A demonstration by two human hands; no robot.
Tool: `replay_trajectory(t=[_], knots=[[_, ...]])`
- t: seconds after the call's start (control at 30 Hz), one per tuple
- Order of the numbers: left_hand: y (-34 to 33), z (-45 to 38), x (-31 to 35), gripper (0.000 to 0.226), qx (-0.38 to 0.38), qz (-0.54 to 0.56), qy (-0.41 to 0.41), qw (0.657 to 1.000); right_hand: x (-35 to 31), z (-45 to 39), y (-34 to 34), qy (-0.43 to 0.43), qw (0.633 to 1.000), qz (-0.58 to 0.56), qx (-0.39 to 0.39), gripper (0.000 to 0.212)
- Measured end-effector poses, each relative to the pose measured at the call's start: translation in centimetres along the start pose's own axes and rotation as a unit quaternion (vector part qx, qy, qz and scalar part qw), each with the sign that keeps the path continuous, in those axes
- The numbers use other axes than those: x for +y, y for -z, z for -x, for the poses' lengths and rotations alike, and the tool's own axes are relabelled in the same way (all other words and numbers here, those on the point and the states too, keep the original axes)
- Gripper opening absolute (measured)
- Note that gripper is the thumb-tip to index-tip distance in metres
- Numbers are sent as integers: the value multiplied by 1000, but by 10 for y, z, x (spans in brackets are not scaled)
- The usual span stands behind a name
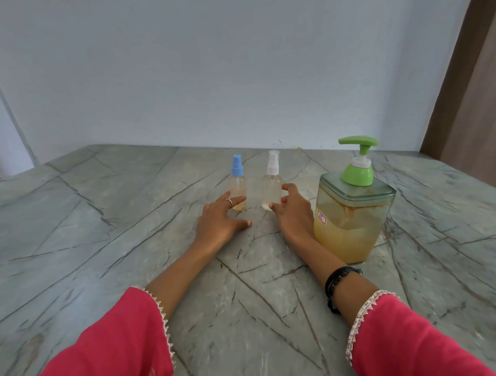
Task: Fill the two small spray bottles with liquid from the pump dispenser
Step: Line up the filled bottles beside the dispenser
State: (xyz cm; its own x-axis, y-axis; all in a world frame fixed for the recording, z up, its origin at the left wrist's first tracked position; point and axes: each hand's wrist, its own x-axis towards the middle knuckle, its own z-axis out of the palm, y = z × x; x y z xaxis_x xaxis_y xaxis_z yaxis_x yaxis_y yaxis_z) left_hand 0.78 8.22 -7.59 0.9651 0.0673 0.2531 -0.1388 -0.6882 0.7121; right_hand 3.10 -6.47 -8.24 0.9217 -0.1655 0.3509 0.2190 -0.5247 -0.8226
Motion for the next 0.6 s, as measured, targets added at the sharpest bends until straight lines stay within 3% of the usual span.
replay_trajectory(t=[0.17,0.33,0.47,0.6], knots=[[-1,-1,-1,53,23,-15,-6,1000,-4,2,1,-10,1000,-13,14,55],[0,2,1,17,94,-22,-31,995,-12,12,1,78,992,73,60,33],[-1,9,10,8,69,9,-85,994,-16,21,7,93,990,106,-3,15],[-3,13,18,12,16,32,-123,992,-27,29,18,56,991,105,-57,14]])
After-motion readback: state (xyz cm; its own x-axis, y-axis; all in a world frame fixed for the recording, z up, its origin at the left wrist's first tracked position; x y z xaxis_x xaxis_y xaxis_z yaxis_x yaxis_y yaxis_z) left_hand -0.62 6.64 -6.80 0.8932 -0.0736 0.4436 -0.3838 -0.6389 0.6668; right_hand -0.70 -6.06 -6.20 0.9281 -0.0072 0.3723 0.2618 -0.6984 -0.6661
